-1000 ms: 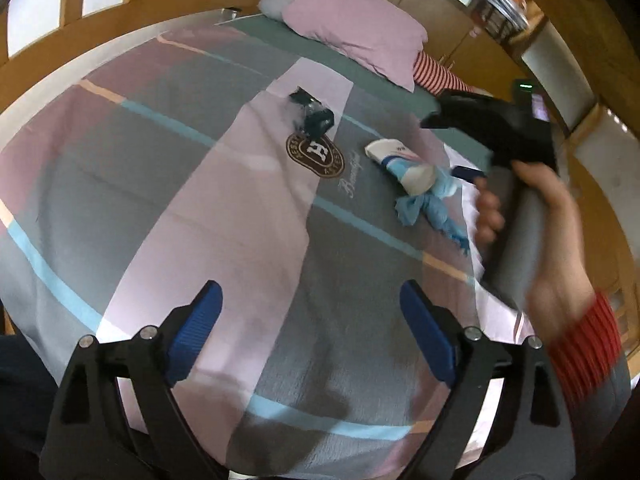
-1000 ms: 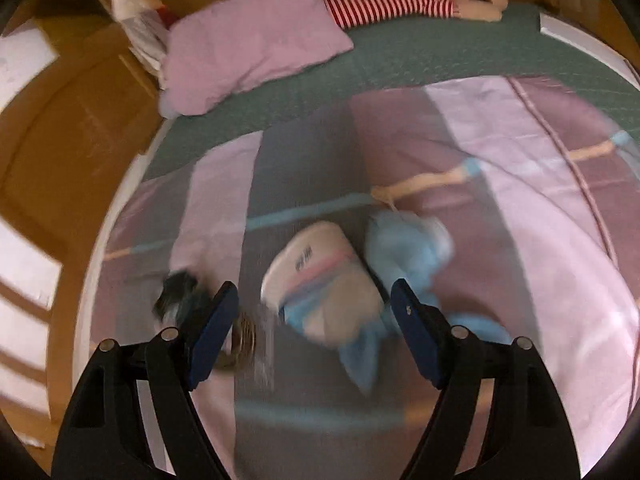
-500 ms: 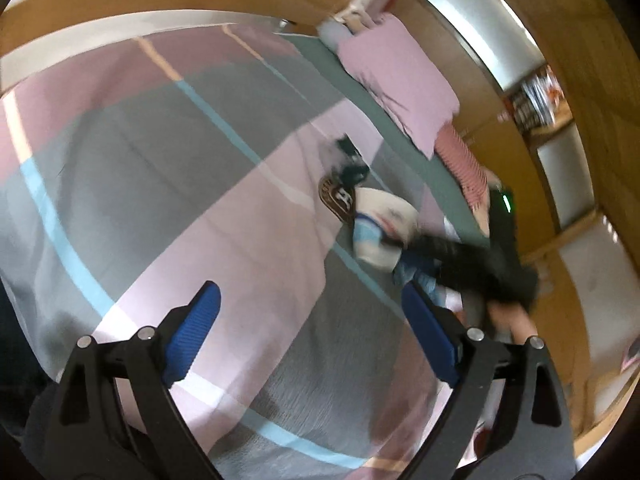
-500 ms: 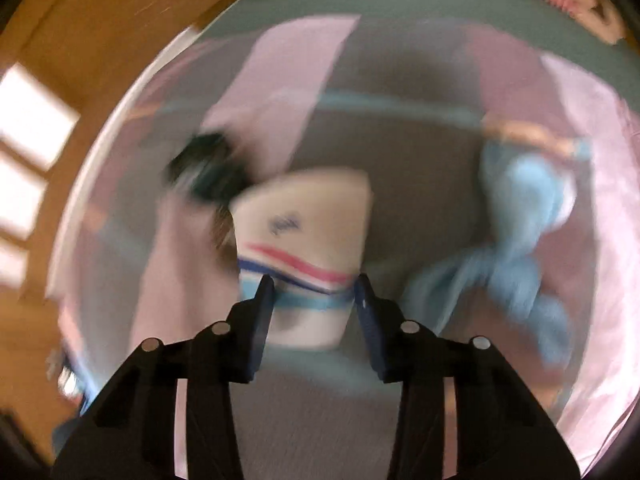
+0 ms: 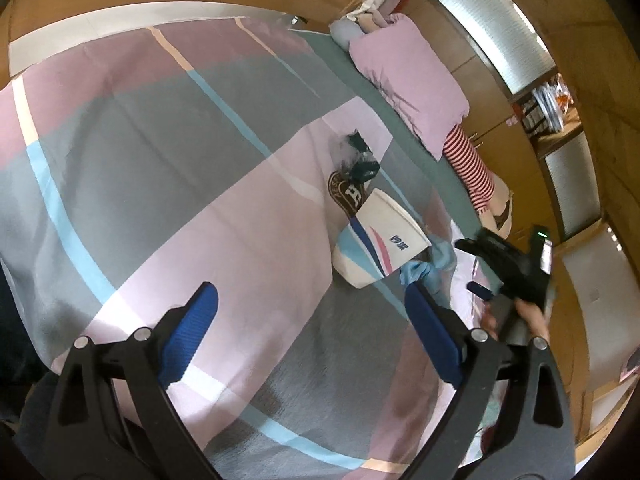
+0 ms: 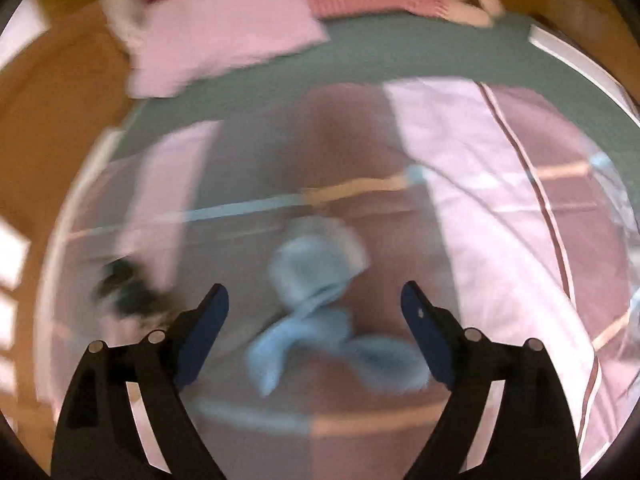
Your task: Collect trash
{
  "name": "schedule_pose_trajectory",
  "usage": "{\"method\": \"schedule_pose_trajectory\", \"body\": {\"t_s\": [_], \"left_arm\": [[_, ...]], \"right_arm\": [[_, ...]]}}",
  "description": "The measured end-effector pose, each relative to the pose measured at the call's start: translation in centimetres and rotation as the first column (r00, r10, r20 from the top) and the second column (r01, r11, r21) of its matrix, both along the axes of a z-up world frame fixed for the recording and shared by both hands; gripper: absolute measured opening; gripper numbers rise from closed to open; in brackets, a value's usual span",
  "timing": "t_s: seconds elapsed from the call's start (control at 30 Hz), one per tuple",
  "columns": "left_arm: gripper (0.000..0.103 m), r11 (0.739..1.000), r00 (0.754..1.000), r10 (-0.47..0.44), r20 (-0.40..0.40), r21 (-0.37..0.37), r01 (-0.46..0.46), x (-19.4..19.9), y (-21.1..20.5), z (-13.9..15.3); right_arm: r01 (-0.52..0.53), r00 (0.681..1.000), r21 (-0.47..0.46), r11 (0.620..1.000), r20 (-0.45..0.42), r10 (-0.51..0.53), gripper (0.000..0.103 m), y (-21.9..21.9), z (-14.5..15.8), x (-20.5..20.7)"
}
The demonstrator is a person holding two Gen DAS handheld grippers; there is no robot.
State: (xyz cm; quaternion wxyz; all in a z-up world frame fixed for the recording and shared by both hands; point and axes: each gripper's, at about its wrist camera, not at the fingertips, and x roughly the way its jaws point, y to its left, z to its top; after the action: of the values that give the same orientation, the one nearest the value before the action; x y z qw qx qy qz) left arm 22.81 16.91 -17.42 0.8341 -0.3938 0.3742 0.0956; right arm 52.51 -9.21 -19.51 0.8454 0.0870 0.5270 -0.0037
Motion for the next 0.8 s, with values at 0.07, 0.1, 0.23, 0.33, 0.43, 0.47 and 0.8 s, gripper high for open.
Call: {"method": "schedule_pose_trajectory", "body": {"t_s": [0.07, 0.1, 0.23, 0.33, 0.43, 0.47, 0.8], "left_arm": [[0.094, 1.000, 1.000, 0.006, -0.005, 0.025, -0.006, 0.1, 0.0, 0.1], [0.094, 0.999, 1.000, 0.010, -0.007, 0.032, -0.009, 0.1, 0.0, 0.1], [0.094, 1.000, 1.000, 0.021, -0.007, 0.021, -0.021, 0.0, 0.3, -0.1], [0.094, 1.000, 1.000, 0.023, -0.002, 0.020, -0.023, -0.1, 0.4, 0.0], [0.094, 0.999, 0.999, 0.047, 0.018, 0.000, -0.047, -0.4, 1.0, 0.0], [0.094, 0.998, 0.998, 0.058, 0.027, -0.009, -0.058, -0.6, 1.1, 0.0], [0.095, 0.993, 0.993, 0.101, 0.055, -0.058, -0.098, -1.2, 2.0, 0.1]], "right_arm": [[0.009, 1.000, -0.012, 1.000, -0.027, -0.009, 0.086, 0.7, -1.9, 0.4], [-0.017, 0.999, -0.003, 1.000, -0.049, 0.017, 0.072, 1.5, -2.9, 0.4], [-0.188, 0.981, -0.120, 0.975, -0.066, 0.181, 0.040, 5.7, -4.0, -1.5], [-0.321, 0.946, -0.116, 0.940, -0.096, 0.311, 0.038, 8.1, -3.9, -3.0], [-0.434, 0.893, -0.017, 0.901, -0.137, 0.428, 0.038, 9.6, -3.7, -5.3], [-0.470, 0.872, 0.008, 0.883, -0.151, 0.465, 0.038, 10.0, -3.7, -6.4], [-0.565, 0.801, 0.251, 0.786, -0.064, 0.596, 0.043, 6.6, 1.3, -15.5]]}}
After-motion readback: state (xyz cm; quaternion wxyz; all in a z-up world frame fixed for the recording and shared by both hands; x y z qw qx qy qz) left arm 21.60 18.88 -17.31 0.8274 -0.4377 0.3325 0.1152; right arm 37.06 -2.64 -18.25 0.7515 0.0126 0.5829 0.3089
